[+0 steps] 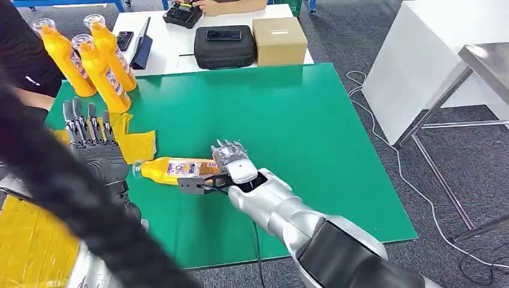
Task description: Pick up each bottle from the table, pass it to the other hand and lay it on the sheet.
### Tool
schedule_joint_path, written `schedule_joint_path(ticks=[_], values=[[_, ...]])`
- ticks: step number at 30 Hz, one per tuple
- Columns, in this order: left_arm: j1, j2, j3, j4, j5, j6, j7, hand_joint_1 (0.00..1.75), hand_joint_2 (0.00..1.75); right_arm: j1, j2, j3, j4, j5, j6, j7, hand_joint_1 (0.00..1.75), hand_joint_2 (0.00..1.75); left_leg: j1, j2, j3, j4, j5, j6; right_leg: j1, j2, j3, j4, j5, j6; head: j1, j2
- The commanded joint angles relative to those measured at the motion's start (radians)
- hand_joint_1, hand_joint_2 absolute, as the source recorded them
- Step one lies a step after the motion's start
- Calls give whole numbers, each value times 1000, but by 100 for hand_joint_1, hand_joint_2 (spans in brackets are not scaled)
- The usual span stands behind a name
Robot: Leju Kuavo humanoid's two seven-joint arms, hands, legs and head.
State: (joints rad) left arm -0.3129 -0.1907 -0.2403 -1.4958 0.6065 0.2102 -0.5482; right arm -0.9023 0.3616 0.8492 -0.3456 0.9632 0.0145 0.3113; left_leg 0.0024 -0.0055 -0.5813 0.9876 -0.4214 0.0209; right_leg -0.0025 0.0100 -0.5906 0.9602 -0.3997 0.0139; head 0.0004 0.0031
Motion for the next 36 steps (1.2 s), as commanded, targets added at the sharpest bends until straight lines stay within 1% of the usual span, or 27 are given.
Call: schedule_joint_path(ticks=[1, 3, 5, 7, 8, 9, 10, 12, 13, 15, 16, 20, 24, 29, 30, 32, 33, 36], values=[[-26, 3, 24, 36, 0, 2, 5, 0, 0, -49, -13, 63, 2, -6, 2, 2, 0, 0, 0, 0, 2, 0, -1, -1, 0, -1, 2, 0, -1, 0, 0, 0], [-26, 3, 24, 36, 0, 2, 5, 0, 0, -49, -13, 63, 2, -6, 2, 2, 0, 0, 0, 0, 3, 0, -1, -1, 0, -1, 2, 0, -2, 0, 0, 0], [-28, -1, 27, 42, -7, -2, 13, 0, 0, -56, -13, 84, -2, -51, -42, -7, 0, 0, 0, 0, 2, 0, -1, -1, 0, -1, 2, 0, -1, 0, 0, 0], [-31, -1, 26, 52, -8, -8, 16, 0, 0, -58, -13, 88, -23, -83, -40, -20, 0, 0, 0, 0, 3, 0, -2, -1, 0, -1, 3, 1, -2, 0, 0, 0], [-34, -3, 26, 57, -9, -13, 19, 0, 0, -58, -13, 95, -37, -124, -37, -41, 0, 0, 0, 0, 4, 0, -2, -1, 0, -1, 3, 1, -2, 0, 0, 0], [-38, -4, 23, 64, -10, -18, 20, 0, 0, -60, -13, 121, -53, -147, -23, -45, 0, 0, 0, 0, 4, 0, -2, -2, 0, -1, 4, 1, -3, 0, 0, 0], [-39, -5, 21, 66, -11, -18, 20, 0, 0, -57, -13, 126, -60, -154, -21, -43, 0, 0, 0, 0, 2, 1, -2, -1, 0, -1, 2, 1, -2, 0, 0, 0], [-39, -9, 14, 69, -11, -21, 20, 0, 0, -56, -13, 165, -52, -212, -4, -30, 0, 0, 0, 0, 4, 0, -2, -2, 0, -1, 4, 0, -3, 0, 0, 0], [-38, -10, 11, 67, -11, -21, 21, 0, 0, -57, -13, 179, -43, -225, -7, -27, 0, 175, 0, 0, 2, 0, -1, -1, 0, -1, 2, 0, -1, 0, 0, 0], [-34, -13, 1, 61, -11, -23, 21, 0, 0, -50, -13, 198, -12, -243, 0, -21, 0, 175, 0, -1, 5, -1, -2, -1, 0, -2, 5, 0, -2, 0, 0, 0], [-32, -12, -1, 59, -11, -23, 21, 0, 0, -48, -13, 199, 1, -248, 5, -18, 0, 175, 0, -1, 2, 0, -1, -1, 0, -2, 2, 0, -1, 0, 0, 0], [-35, -5, 5, 49, -8, -14, 16, 0, 0, -35, -13, 242, 57, -256, 45, -8, 0, 175, 0, -1, 5, -1, -2, -1, 0, -2, 5, -1, -2, 0, 0, 0], [-53, -10, 2, 62, 1, -16, 28, 0, 0, -32, -15, 235, 113, -254, 42, -9, 0, 175, 0, -3, 3, -1, 0, -1, 0, -4, 3, -1, -1, 0, 0, 0], [-53, -11, 2, 59, 3, -18, 26, 0, 0, -37, -13, 226, 122, -255, 42, -4, 0, 175, 0, -2, 3, -1, -1, -1, 0, -3, 4, -1, -2, 0, 0, 0], [-54, -11, 5, 56, 5, -19, 24, 0, 0, -37, -14, 226, 125, -252, 45, -1, 0, 175, 0, -2, 5, -1, -1, -1, 0, -4, 5, -1, -2, 0, 0, 0], [-57, -14, 15, 51, 7, -17, 24, 0, 0, -31, -17, 230, 132, -244, 74, 8, 0, 175, 0, -2, 2, -1, 0, -1, 0, -3, 2, 0, -1, 0, 0, 0], [-57, -15, 17, 53, 7, -17, 24, 0, 0, -28, -19, 232, 133, -240, 81, 11, 0, 175, 0, -2, 3, 0, -1, -1, 0, -4, 3, 0, -2, 0, 0, 0], [-58, -15, 19, 54, 7, -17, 24, 0, 0, -22, -23, 232, 134, -240, 78, 11, 0, 175, 0, -2, 4, -1, -1, -1, 0, -3, 4, -1, -2, 0, 0, 0]])
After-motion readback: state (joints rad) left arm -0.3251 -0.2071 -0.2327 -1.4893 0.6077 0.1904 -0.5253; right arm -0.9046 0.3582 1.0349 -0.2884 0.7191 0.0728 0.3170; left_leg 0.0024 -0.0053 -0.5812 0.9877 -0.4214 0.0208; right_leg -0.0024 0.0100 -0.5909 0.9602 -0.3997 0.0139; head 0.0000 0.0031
